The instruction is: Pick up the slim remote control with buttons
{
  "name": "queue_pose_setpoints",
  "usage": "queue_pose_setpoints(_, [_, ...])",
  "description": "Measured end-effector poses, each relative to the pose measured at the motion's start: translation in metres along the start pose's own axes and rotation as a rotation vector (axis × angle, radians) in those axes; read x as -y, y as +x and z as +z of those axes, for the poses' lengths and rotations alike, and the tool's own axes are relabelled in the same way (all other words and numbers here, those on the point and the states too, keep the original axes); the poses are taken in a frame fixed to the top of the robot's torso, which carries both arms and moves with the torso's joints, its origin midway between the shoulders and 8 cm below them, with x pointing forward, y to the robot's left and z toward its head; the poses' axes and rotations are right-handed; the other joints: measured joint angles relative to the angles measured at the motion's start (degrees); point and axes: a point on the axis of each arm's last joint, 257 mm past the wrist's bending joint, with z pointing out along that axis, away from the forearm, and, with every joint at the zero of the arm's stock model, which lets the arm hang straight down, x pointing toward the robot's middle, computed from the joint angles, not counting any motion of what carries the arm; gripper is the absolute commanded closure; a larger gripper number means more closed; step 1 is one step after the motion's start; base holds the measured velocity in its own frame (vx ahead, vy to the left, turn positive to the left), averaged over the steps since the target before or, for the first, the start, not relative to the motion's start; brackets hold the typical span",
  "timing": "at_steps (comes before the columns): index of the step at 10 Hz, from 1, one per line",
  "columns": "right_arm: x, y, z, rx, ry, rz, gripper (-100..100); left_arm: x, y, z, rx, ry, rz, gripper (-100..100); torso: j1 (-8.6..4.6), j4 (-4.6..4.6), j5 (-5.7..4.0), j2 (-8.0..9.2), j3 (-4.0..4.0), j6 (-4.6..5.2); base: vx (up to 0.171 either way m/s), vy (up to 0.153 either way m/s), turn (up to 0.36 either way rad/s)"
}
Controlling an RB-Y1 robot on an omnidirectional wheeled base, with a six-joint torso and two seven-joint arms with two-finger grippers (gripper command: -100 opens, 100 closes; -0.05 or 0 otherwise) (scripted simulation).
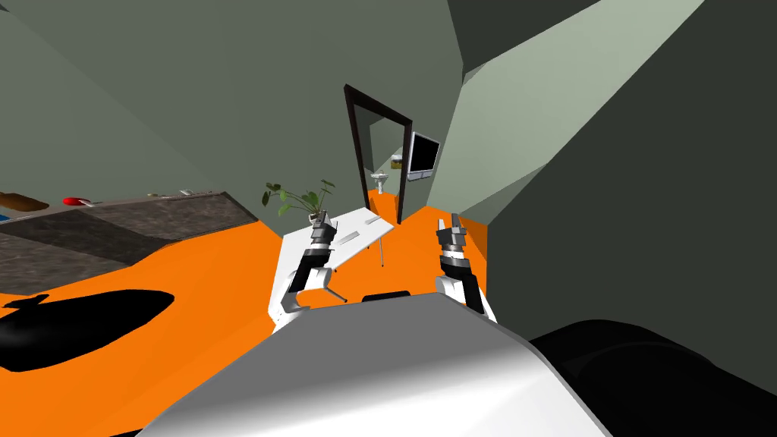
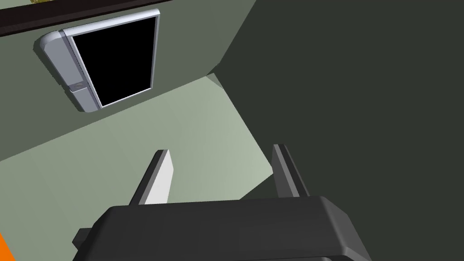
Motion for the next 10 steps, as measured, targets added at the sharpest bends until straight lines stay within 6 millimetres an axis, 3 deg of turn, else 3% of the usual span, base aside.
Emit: queue_pose_setpoints(10, [0.000,0.000,0.000,0.000,0.000,0.000,0,-0.073,-0.030,0.061,0.016,-0.216,0.044,-100,-0.04,-0.01,-0.01,-0.03,-0.02,-0.02,-0.002,-0.076,-0.052])
